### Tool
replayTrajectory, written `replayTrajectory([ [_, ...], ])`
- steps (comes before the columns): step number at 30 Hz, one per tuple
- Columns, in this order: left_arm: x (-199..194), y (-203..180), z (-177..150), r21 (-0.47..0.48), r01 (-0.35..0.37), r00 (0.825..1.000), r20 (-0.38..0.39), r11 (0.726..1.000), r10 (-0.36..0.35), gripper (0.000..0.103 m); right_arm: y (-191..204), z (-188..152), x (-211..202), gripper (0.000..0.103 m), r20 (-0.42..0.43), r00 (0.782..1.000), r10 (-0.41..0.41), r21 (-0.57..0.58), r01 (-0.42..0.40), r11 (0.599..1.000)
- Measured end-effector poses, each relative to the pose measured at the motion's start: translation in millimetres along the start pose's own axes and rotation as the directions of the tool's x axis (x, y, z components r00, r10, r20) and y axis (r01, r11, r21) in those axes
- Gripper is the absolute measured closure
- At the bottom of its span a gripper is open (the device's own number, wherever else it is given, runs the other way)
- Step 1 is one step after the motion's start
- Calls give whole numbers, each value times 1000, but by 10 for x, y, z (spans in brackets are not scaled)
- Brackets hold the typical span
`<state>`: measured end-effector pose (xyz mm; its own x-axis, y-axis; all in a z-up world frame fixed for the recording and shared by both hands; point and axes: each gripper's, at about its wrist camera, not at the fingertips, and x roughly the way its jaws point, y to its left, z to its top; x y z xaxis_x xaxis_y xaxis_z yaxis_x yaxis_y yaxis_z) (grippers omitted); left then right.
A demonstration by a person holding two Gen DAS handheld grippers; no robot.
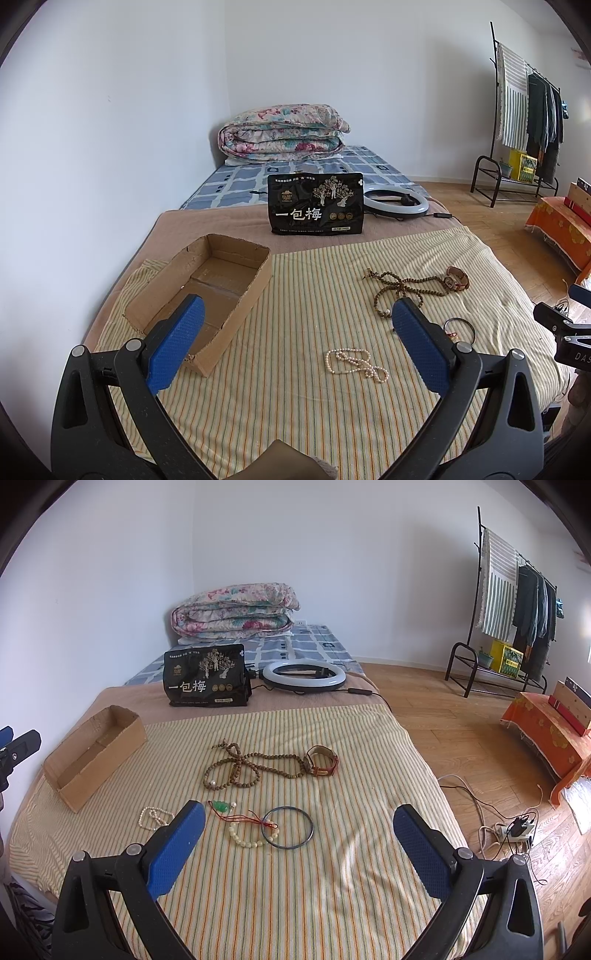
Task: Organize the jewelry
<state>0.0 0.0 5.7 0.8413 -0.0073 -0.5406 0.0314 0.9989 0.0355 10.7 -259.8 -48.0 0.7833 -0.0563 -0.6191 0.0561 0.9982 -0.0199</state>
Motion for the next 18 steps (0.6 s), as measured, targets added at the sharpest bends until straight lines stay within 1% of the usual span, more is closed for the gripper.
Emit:
replayTrajectory([
  [18, -1, -2, -5, 0, -1, 1000, 0, 1000, 1, 0, -9, -19, 21, 0, -11, 1000, 5, 3, -5, 1000],
])
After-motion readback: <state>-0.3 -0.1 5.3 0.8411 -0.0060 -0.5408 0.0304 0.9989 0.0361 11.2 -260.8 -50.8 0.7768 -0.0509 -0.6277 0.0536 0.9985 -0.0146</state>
